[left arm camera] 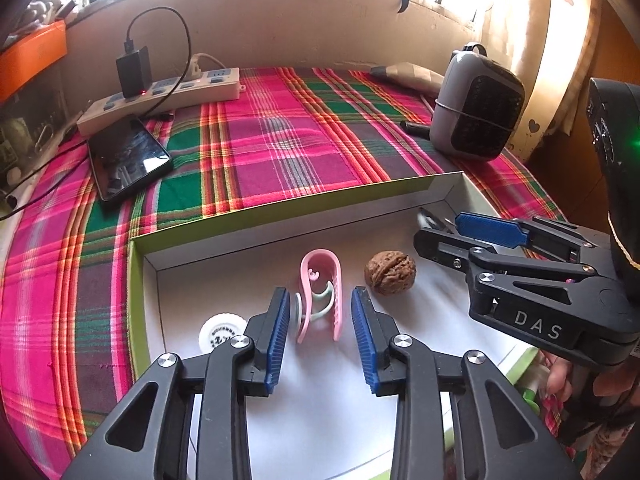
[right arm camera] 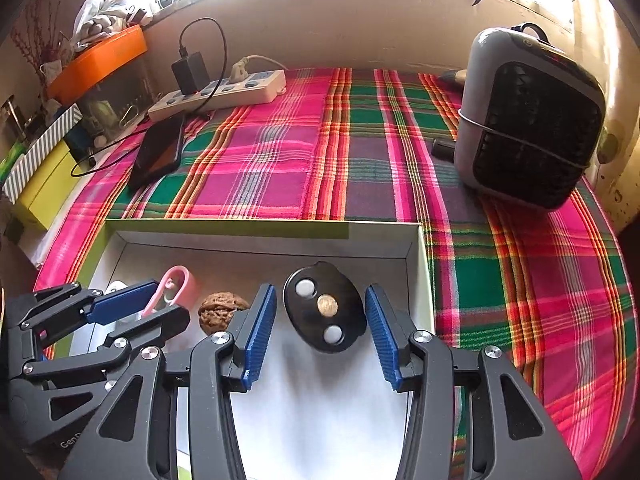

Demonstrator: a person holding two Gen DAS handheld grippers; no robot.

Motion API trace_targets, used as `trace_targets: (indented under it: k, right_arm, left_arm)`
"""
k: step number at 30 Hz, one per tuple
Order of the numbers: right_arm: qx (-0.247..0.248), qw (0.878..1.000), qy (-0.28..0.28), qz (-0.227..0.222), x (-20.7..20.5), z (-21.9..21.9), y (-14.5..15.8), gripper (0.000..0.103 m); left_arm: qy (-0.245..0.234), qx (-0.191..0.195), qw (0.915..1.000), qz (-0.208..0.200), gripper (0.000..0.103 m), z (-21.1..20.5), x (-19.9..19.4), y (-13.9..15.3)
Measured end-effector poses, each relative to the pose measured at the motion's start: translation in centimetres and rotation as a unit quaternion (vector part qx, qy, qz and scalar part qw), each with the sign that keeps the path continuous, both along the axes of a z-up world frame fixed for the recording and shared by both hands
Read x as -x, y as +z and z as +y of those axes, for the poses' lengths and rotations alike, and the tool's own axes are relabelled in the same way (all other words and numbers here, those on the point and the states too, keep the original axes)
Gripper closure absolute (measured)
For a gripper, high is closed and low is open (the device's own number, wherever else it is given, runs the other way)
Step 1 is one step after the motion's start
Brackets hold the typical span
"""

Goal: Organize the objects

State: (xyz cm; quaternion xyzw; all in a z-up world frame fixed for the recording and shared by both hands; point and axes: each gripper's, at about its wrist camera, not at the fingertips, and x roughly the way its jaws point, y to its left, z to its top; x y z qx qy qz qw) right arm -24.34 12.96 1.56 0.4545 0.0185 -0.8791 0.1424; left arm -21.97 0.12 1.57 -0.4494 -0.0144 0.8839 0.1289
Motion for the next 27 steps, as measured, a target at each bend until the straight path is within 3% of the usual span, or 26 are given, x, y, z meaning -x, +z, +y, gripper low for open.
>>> trace_targets:
  k: [17, 27]
  right_arm:
    - [0.053, 0.997, 0.005, 0.053, -5.6, 1.4, 3.4, 0.055]
    - [0.063, 0.995, -0.002, 0.074, -10.0, 2.9, 4.0, 0.055]
  left_arm:
    - [-0.006, -0.025, 0.9981, 0.057, 0.073, -1.4, -6.1, 3.3]
    - [-0.017, -0.02, 0.997, 0.072, 0.073, -2.2, -10.5, 3.0]
